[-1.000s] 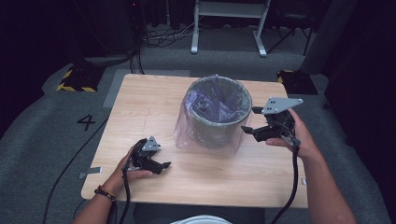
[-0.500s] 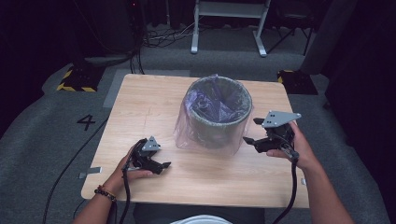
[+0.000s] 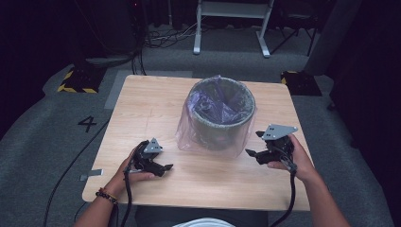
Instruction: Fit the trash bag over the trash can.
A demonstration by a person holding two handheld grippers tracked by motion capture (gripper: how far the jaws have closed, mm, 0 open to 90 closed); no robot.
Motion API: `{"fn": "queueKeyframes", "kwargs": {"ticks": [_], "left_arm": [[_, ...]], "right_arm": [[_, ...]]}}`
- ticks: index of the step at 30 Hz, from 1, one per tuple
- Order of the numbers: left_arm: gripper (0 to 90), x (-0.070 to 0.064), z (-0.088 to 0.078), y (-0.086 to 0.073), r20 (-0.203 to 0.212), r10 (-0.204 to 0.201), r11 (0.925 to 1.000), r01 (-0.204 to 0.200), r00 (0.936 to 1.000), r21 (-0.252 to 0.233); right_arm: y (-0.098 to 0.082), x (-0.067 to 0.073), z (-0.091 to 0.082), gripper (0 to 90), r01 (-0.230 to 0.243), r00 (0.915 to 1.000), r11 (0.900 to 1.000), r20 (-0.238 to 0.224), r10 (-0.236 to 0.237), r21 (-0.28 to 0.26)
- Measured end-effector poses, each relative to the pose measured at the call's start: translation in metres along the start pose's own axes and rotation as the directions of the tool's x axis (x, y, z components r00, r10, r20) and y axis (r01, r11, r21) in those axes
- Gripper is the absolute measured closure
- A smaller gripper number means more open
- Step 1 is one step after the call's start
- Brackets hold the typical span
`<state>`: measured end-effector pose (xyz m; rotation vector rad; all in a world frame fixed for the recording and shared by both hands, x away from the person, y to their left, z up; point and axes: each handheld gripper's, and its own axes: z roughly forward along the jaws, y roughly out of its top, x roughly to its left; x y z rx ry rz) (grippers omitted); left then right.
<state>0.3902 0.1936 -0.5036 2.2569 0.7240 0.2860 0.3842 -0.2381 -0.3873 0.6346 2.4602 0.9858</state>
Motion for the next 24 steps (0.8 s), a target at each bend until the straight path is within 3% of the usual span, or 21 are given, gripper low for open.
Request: {"fn": "queueKeyframes", "kwargs": {"ticks": [24], "left_arm": [[13.7, 0.000, 0.000, 0.000, 0.000, 0.000, 1.0000, 0.000, 1.0000, 0.000]], "right_arm": [[-0.056, 0.005, 0.026, 24.0, -0.058, 0.9983, 0.995, -0.003, 0.058, 0.081]]}}
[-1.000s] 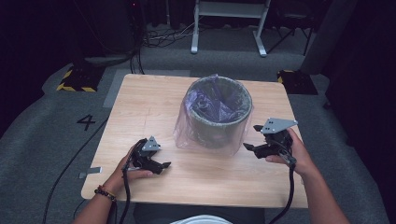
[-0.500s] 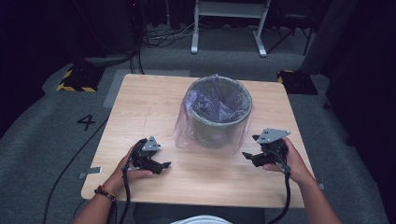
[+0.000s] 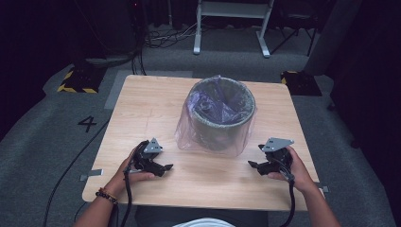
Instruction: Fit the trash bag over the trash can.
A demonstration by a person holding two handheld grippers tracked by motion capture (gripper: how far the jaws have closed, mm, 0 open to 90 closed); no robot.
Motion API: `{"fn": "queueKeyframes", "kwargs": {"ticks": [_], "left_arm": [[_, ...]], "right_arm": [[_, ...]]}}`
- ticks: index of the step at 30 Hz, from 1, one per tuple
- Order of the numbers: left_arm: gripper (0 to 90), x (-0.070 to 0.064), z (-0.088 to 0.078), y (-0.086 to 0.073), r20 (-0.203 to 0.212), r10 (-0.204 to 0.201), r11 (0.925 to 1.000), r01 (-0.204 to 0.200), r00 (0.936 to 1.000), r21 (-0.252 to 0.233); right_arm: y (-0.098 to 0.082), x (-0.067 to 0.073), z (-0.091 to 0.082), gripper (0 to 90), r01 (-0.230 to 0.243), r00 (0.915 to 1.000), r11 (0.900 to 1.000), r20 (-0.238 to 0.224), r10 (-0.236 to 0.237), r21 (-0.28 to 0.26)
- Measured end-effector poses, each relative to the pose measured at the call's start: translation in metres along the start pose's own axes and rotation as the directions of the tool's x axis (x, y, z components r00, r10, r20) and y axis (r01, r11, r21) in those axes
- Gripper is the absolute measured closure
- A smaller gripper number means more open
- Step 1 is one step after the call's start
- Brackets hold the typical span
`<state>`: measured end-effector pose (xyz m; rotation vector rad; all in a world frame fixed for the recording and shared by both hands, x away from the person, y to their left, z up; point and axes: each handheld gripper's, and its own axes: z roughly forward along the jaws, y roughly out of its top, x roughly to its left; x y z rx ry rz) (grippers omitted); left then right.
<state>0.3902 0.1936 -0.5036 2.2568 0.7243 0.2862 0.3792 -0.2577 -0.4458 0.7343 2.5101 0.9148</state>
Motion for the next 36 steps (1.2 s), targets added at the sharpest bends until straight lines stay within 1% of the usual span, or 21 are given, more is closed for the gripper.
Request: {"fn": "queueKeyframes", "kwargs": {"ticks": [3, 9, 14, 18, 23, 27, 31, 33, 36], "left_arm": [[13.7, 0.000, 0.000, 0.000, 0.000, 0.000, 1.0000, 0.000, 1.0000, 0.000], [13.7, 0.000, 0.000, 0.000, 0.000, 0.000, 1.0000, 0.000, 1.0000, 0.000], [13.8, 0.000, 0.000, 0.000, 0.000, 0.000, 1.0000, 0.000, 1.0000, 0.000], [13.8, 0.000, 0.000, 0.000, 0.000, 0.000, 1.0000, 0.000, 1.0000, 0.000], [13.8, 0.000, 0.000, 0.000, 0.000, 0.001, 1.0000, -0.001, 1.0000, 0.000], [13.8, 0.000, 0.000, 0.000, 0.000, 0.000, 1.0000, 0.000, 1.0000, 0.000], [13.7, 0.000, 0.000, 0.000, 0.000, 0.000, 1.0000, 0.000, 1.0000, 0.000], [13.7, 0.000, 0.000, 0.000, 0.000, 0.000, 1.0000, 0.000, 1.0000, 0.000], [13.7, 0.000, 0.000, 0.000, 0.000, 0.000, 1.0000, 0.000, 1.0000, 0.000]], "right_arm": [[-0.006, 0.000, 0.003, 23.9, -0.007, 0.9999, 1.000, 0.009, 0.007, 0.011], [-0.019, 0.000, 0.006, 23.5, -0.012, 0.9998, 0.999, 0.014, 0.011, 0.031], [-0.027, 0.000, 0.006, 23.5, -0.026, 0.9995, 0.999, 0.018, 0.026, 0.023], [-0.035, -0.001, 0.004, 23.6, -0.040, 0.9987, 0.999, 0.031, 0.040, 0.003], [-0.049, -0.006, 0.001, 23.5, -0.079, 0.9959, 0.997, 0.043, 0.079, -0.005], [-0.063, -0.012, -0.001, 23.5, -0.129, 0.9899, 0.992, 0.057, 0.130, -0.012], [-0.078, -0.018, -0.004, 23.0, -0.179, 0.9809, 0.984, 0.073, 0.180, -0.021], [-0.086, -0.020, -0.006, 22.4, -0.205, 0.9751, 0.978, 0.081, 0.206, -0.027], [-0.096, -0.025, -0.010, 22.0, -0.256, 0.9624, 0.965, 0.079, 0.260, -0.056]]}}
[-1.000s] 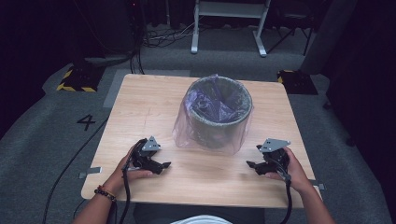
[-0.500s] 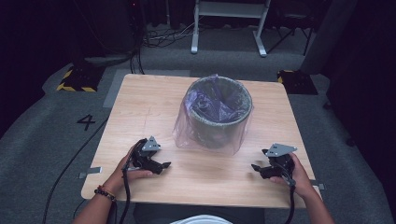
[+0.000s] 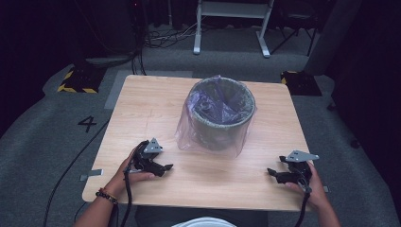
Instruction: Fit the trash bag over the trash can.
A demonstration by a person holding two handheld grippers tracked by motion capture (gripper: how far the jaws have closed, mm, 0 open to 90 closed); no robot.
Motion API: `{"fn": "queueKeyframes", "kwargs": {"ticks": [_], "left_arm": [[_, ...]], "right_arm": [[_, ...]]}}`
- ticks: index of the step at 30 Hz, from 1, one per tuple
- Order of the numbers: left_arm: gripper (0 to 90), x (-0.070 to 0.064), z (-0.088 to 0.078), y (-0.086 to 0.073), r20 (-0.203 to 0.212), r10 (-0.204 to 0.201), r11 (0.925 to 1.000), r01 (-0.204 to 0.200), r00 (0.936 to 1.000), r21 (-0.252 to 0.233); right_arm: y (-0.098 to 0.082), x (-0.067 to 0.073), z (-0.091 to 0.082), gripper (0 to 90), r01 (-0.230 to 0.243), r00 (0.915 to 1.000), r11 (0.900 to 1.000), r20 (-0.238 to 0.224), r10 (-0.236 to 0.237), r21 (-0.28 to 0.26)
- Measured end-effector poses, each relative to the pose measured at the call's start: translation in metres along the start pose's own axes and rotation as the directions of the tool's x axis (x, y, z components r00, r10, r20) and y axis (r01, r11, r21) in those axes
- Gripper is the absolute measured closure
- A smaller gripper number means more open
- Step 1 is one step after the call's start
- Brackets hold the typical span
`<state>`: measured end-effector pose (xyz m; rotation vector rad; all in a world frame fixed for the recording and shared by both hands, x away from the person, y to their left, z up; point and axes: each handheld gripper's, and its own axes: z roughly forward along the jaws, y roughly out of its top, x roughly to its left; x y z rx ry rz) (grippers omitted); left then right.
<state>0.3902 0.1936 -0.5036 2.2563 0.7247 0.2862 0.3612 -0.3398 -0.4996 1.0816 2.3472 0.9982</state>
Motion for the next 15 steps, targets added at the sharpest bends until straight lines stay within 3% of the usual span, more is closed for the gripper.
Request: {"fn": "queueKeyframes", "kwargs": {"ticks": [4, 8, 15], "left_arm": [[13.7, 0.000, 0.000, 0.000, 0.000, 0.000, 1.0000, 0.000, 1.0000, 0.000], [13.7, 0.000, 0.000, 0.000, 0.002, 0.000, 1.0000, 0.000, 1.0000, 0.000], [13.5, 0.000, 0.000, 0.000, 0.002, 0.002, 1.0000, -0.002, 1.0000, 0.000]], "right_arm": [[-0.009, -0.009, -0.004, 19.8, -0.071, 0.9973, 0.997, 0.020, 0.071, -0.021], [-0.014, -0.018, -0.010, 19.1, -0.119, 0.9898, 0.993, 0.076, 0.120, -0.019], [-0.023, -0.029, -0.017, 19.2, -0.173, 0.9754, 0.985, 0.134, 0.175, -0.027]]}}
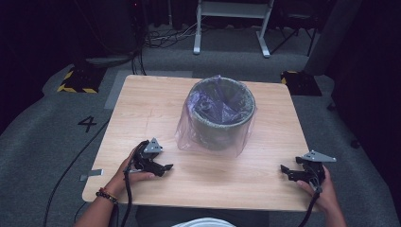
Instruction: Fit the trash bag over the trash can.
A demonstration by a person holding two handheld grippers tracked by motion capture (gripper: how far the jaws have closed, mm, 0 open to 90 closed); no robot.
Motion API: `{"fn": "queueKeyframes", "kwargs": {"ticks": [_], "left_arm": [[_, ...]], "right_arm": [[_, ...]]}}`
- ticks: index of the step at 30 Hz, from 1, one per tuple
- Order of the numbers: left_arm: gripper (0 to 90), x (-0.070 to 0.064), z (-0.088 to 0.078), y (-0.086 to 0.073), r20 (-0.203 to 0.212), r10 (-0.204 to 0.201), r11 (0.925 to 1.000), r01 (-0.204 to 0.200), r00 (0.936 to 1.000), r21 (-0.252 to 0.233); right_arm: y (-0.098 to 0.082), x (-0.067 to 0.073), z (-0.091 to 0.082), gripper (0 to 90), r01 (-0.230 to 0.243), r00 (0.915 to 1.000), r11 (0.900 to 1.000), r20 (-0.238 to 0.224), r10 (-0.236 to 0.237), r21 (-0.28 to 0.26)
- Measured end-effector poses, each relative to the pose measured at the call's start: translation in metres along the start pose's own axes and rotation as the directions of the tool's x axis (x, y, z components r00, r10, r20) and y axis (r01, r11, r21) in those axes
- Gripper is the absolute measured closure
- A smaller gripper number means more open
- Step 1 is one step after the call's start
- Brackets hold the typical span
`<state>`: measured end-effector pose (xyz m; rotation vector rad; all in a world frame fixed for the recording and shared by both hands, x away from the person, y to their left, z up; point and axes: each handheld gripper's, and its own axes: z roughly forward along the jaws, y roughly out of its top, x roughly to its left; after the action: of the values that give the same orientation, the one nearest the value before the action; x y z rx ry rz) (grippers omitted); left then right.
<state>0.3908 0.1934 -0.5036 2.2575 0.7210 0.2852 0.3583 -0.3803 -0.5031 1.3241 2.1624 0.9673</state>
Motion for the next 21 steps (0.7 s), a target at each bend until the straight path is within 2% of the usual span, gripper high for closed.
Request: {"fn": "queueKeyframes", "kwargs": {"ticks": [12, 21], "left_arm": [[13.6, -0.0003, -0.0001, -0.0002, -0.001, -0.001, 1.0000, 0.001, 1.0000, 0.000], [13.3, 0.0003, 0.0002, 0.0001, 0.001, 0.003, 1.0000, -0.003, 1.0000, -0.001]], "right_arm": [[-0.0003, 0.0007, 0.0000, 19.2, -0.019, 0.9995, 1.000, 0.024, 0.019, -0.001], [-0.0002, 0.0007, -0.0001, 19.2, -0.019, 0.9995, 1.000, 0.025, 0.019, -0.001]]}}
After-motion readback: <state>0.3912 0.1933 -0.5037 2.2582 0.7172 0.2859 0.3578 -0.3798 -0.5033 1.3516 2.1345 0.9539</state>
